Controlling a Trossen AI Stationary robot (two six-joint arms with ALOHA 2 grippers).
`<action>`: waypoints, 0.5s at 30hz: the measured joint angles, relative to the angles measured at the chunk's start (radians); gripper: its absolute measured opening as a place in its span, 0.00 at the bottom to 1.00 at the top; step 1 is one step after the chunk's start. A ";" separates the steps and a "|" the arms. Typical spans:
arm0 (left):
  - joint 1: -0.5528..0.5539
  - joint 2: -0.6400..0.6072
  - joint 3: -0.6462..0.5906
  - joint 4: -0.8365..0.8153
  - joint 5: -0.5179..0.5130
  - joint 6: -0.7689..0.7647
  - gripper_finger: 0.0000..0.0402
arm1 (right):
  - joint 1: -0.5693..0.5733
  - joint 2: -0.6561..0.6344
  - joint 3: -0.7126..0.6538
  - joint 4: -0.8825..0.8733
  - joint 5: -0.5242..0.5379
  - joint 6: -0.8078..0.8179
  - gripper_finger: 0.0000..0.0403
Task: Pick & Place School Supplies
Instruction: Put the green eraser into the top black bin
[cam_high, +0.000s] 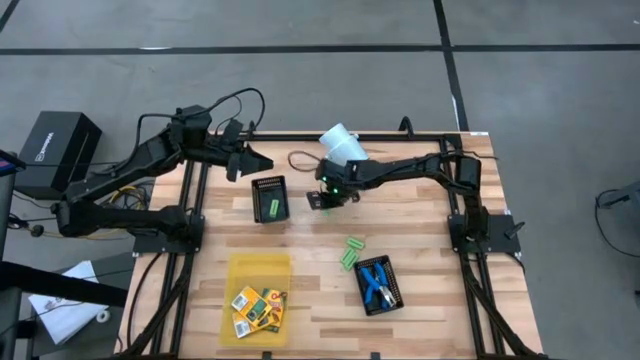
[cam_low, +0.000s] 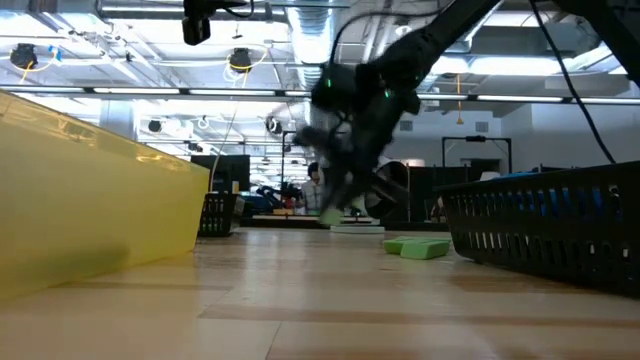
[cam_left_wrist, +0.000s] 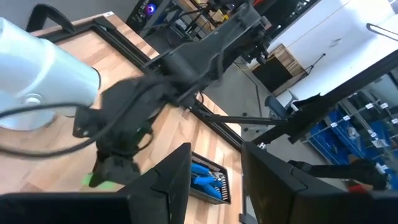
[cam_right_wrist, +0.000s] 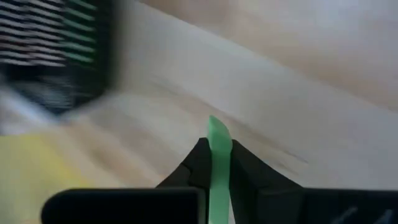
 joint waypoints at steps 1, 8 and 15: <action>0.005 0.000 0.000 0.000 -0.001 0.009 0.34 | -0.001 -0.013 0.017 0.013 -0.006 -0.002 0.05; 0.071 0.000 0.000 0.007 -0.001 0.019 0.34 | 0.002 -0.019 0.189 0.061 -0.039 -0.053 0.05; 0.165 0.000 0.000 0.015 0.001 0.045 0.34 | -0.002 -0.005 0.261 0.167 -0.051 -0.065 0.05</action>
